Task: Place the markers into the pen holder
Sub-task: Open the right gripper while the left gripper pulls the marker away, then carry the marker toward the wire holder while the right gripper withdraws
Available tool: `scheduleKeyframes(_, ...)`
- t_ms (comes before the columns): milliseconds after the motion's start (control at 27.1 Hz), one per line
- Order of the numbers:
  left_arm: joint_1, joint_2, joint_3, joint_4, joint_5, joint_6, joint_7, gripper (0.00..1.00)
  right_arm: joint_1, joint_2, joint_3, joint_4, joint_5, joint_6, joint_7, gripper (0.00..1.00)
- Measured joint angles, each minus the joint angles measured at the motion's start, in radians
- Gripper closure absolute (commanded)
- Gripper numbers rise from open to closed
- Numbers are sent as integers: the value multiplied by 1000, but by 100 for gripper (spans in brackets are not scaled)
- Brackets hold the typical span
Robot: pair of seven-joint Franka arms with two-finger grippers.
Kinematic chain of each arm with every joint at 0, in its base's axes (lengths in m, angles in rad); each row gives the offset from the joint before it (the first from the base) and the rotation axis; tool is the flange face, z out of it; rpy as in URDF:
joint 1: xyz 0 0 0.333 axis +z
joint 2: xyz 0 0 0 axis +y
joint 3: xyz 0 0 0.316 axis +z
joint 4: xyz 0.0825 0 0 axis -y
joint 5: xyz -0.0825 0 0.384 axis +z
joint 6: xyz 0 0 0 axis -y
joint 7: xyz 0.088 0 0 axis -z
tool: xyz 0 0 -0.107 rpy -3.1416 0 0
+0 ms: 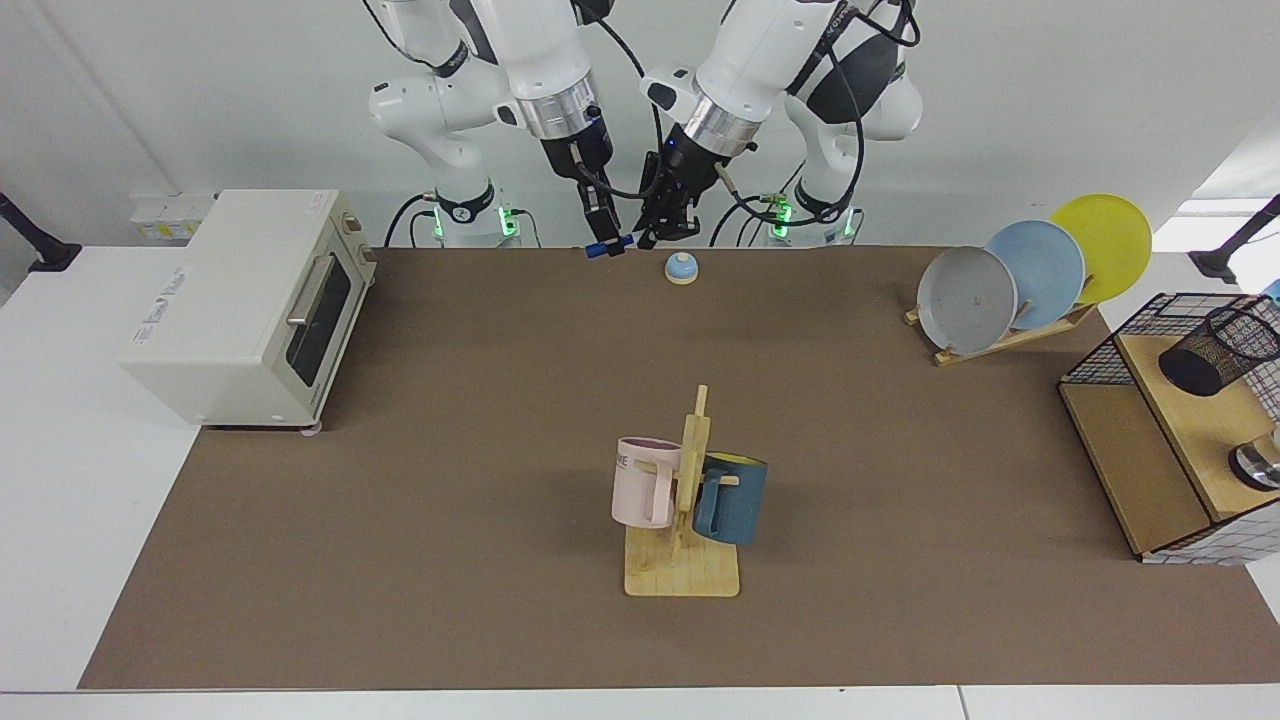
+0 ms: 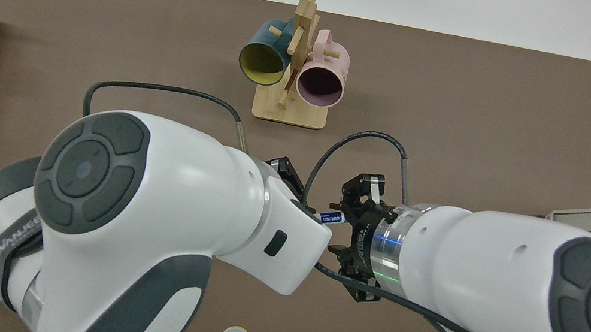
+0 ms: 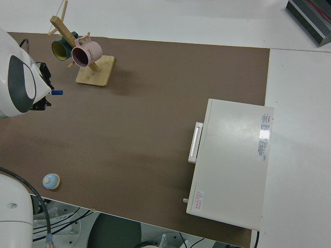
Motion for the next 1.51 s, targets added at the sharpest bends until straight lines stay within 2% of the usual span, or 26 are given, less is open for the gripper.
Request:
scheduleKeyframes(332,0,0,4,0,0,0,0,100,-2,0,-8,0,0,-5,-25,0)
scheduleKeyframes(628,15,0,10,-2,0,0,-1,100,-56,-3,-16,1,-6,-53,-216,0)
scheduleKeyframes(961,26,1,15,-2,17,0,-15,100,-127,-8,-18,3,-69,-134,-610,0)
scheduleKeyframes(1219,46,1,16,-2,82,-1,-74,100,-137,-9,-20,4,-128,-167,-964,0)
scheduleKeyframes(1367,72,1,16,-3,115,-5,-101,100,-143,-9,-19,4,-147,-168,-1141,0)
scheduleKeyframes(1515,125,1,17,-5,125,-23,-104,100,-166,-9,-20,4,-162,-168,-1353,0)
